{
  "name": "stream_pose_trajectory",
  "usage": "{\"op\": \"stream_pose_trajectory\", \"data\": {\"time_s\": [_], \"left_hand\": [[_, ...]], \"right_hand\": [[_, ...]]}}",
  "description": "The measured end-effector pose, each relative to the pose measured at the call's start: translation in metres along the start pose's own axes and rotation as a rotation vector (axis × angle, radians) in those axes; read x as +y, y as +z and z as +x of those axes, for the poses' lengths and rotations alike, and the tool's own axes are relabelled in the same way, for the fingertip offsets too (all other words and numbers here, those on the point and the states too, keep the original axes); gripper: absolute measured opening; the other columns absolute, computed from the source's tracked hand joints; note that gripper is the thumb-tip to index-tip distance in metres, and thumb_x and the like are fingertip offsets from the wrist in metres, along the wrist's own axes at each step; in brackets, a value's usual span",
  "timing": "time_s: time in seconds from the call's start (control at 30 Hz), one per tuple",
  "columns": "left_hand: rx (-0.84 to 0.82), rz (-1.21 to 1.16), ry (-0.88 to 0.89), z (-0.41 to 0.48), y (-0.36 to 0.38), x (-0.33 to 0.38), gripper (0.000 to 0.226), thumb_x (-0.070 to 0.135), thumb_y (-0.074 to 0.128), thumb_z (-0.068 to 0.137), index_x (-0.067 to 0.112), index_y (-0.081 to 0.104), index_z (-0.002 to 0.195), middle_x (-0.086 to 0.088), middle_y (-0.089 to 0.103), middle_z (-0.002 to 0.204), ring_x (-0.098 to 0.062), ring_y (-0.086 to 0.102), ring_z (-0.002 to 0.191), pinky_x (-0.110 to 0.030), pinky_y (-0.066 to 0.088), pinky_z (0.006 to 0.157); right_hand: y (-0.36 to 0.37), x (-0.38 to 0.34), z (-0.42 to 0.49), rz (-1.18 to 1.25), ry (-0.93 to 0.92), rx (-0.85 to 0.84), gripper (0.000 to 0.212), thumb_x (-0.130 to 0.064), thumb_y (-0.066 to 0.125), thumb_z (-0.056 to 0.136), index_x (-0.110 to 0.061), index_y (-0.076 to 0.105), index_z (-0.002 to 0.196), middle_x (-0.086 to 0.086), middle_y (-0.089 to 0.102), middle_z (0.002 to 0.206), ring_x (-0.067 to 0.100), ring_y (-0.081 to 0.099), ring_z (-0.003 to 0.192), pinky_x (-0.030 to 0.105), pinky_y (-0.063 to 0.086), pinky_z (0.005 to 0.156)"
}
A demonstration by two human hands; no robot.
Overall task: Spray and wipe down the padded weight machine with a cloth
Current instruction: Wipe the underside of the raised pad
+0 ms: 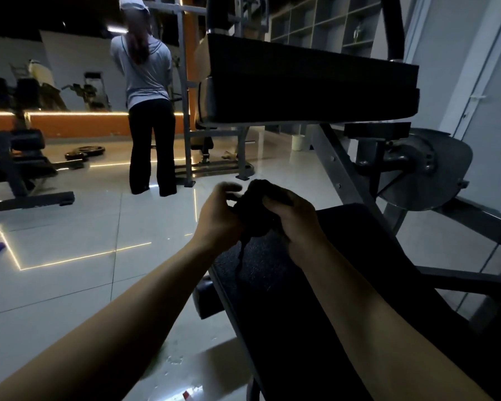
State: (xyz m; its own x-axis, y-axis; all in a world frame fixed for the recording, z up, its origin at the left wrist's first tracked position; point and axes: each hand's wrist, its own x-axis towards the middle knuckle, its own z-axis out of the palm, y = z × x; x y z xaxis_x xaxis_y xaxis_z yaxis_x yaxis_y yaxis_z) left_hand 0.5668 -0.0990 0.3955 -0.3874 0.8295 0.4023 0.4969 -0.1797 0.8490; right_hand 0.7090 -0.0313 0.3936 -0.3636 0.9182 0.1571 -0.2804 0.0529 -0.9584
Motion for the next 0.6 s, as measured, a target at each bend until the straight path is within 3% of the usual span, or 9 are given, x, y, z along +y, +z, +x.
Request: {"op": "stream_pose_trajectory", "data": {"time_s": [0.07,0.1,0.13,0.2,0.27,0.3,0.43,0.53,0.6], "left_hand": [[-0.067,-0.089,-0.123,-0.001,0.003,-0.009,0.085,0.013,0.091,0.07,0.013,0.047,0.142,-0.002,0.062,0.126,-0.024,0.073,0.093,-0.049,0.063,0.079],[-0.129,-0.033,-0.145,-0.002,0.004,-0.015,0.079,0.02,0.093,0.067,0.012,0.056,0.136,-0.002,0.067,0.123,-0.024,0.073,0.094,-0.047,0.062,0.083],[-0.195,0.033,-0.148,-0.005,0.005,-0.019,0.061,0.023,0.092,0.07,0.01,0.067,0.124,-0.004,0.074,0.113,-0.02,0.073,0.088,-0.042,0.062,0.079],[-0.224,0.031,-0.187,-0.008,0.003,-0.024,0.019,0.015,0.079,0.088,0.007,0.077,0.105,-0.007,0.078,0.089,-0.013,0.063,0.058,-0.027,0.052,0.053],[-0.152,-0.101,-0.258,-0.004,-0.001,-0.025,0.014,0.006,0.066,0.097,0.003,0.076,0.106,-0.008,0.073,0.076,-0.01,0.049,0.049,-0.02,0.04,0.041],[-0.115,-0.178,-0.314,0.0,-0.004,-0.024,0.015,0.005,0.064,0.098,0.001,0.074,0.109,-0.01,0.069,0.076,-0.012,0.051,0.053,-0.019,0.045,0.043],[-0.087,-0.424,-0.507,0.01,-0.006,-0.007,0.019,0.0,0.056,0.1,0.005,0.074,0.107,-0.019,0.073,0.105,-0.026,0.074,0.085,-0.032,0.064,0.074],[-0.148,-0.64,-0.554,0.008,-0.007,0.004,0.016,-0.001,0.053,0.098,0.001,0.066,0.107,-0.018,0.071,0.114,-0.03,0.071,0.108,-0.033,0.058,0.095],[-0.126,-0.781,-0.547,0.005,-0.007,0.005,0.016,-0.002,0.052,0.096,-0.003,0.059,0.111,-0.023,0.067,0.116,-0.031,0.071,0.108,-0.035,0.055,0.1]], "right_hand": [[0.001,-0.004,0.005,0.114,0.02,0.084,0.019,-0.011,0.075,0.09,-0.02,0.077,0.106,0.008,0.08,0.102,0.025,0.077,0.096,0.04,0.061,0.086],[0.001,-0.004,0.009,0.161,0.048,0.116,0.016,-0.011,0.075,0.09,-0.019,0.077,0.104,0.011,0.079,0.103,0.028,0.077,0.096,0.041,0.061,0.085],[-0.001,-0.002,0.013,0.184,0.071,0.14,0.015,-0.012,0.075,0.089,-0.017,0.077,0.104,0.013,0.079,0.103,0.029,0.076,0.097,0.042,0.061,0.085],[-0.003,0.001,0.018,0.205,0.078,0.156,0.022,-0.015,0.078,0.088,-0.011,0.077,0.11,0.015,0.078,0.103,0.03,0.076,0.098,0.04,0.06,0.084],[-0.006,0.007,0.019,0.16,0.044,0.115,0.033,-0.022,0.081,0.086,-0.009,0.077,0.116,0.016,0.078,0.106,0.031,0.076,0.101,0.04,0.06,0.087],[-0.009,0.01,0.02,0.108,0.031,0.085,0.035,-0.027,0.083,0.084,-0.009,0.078,0.114,0.015,0.078,0.106,0.031,0.076,0.101,0.043,0.06,0.091],[-0.002,0.017,0.019,-0.063,-0.036,0.149,0.019,-0.032,0.084,0.084,-0.015,0.078,0.091,0.001,0.079,0.085,0.021,0.075,0.087,0.031,0.059,0.075],[0.014,0.025,0.023,-0.106,-0.12,0.24,0.027,-0.032,0.084,0.085,-0.018,0.073,0.105,-0.002,0.074,0.094,0.014,0.073,0.086,0.021,0.057,0.062],[0.03,0.032,0.022,-0.051,-0.151,0.25,0.034,-0.031,0.082,0.086,-0.015,0.071,0.114,0.002,0.075,0.1,0.012,0.074,0.086,0.018,0.056,0.058]]}}
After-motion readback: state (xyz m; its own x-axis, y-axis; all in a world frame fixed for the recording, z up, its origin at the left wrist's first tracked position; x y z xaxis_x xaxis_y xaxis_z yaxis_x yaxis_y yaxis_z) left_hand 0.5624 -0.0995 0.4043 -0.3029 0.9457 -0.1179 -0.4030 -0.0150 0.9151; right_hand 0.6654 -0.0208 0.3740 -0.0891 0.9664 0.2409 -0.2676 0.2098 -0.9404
